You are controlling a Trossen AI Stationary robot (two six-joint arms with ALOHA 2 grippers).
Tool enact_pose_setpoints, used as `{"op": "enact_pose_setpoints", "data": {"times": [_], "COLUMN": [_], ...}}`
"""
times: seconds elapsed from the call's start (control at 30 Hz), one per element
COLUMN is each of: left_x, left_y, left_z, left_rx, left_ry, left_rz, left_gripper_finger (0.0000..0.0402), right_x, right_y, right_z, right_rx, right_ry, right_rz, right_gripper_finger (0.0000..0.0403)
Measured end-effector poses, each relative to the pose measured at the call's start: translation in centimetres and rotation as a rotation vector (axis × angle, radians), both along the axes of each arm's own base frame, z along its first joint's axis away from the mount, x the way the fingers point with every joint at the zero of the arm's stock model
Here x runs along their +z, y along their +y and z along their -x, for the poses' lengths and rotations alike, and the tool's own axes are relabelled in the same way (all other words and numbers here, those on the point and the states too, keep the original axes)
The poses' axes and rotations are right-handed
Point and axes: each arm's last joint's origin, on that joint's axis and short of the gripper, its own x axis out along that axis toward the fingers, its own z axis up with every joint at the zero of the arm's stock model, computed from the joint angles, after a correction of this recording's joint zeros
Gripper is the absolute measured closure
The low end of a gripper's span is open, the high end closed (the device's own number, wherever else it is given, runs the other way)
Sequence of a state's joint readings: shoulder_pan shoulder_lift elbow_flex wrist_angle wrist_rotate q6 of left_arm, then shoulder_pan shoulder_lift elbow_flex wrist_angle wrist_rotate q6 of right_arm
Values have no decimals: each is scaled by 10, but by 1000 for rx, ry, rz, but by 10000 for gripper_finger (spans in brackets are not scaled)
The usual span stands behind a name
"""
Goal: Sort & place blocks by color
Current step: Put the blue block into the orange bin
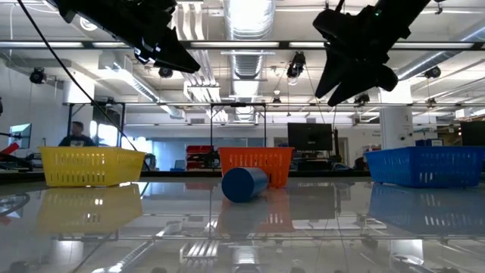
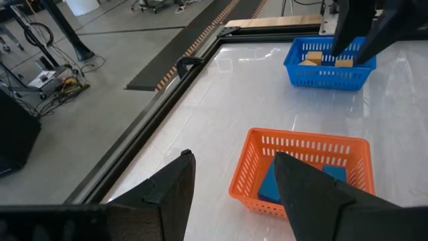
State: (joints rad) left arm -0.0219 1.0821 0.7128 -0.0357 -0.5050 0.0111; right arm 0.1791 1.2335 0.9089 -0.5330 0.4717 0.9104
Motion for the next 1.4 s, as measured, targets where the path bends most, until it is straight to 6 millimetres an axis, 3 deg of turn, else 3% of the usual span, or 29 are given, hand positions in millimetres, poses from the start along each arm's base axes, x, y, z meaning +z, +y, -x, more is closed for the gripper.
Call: {"op": "enact_pose_setpoints", "data": {"times": [0.23, 0.47, 0.67, 0.9, 1.2, 1.4], "left_x": [0, 8, 10, -5, -13, -23], "left_y": [0, -6, -29, -65, -89, -111], "left_z": [0, -7, -22, -43, -65, -95], "left_rx": [14, 34, -27, -61, 123, 111], "left_ry": [-20, -98, -110, -78, 163, 345], "left_rz": [33, 163, 239, 387, 605, 681], "left_gripper_finger": [214, 214, 214, 214, 214, 214], "right_x": [0, 4, 11, 16, 21, 31], "right_y": [1, 14, 34, 35, 34, 31], "right_z": [0, -4, -11, -14, -11, 1], "right_rx": [65, 200, 399, 575, 670, 677], "right_ry": [25, -2, -125, -157, -116, -112], "right_rz": [-2, 134, 341, 502, 623, 627], "right_gripper_finger": [240, 253, 263, 276, 293, 303]}}
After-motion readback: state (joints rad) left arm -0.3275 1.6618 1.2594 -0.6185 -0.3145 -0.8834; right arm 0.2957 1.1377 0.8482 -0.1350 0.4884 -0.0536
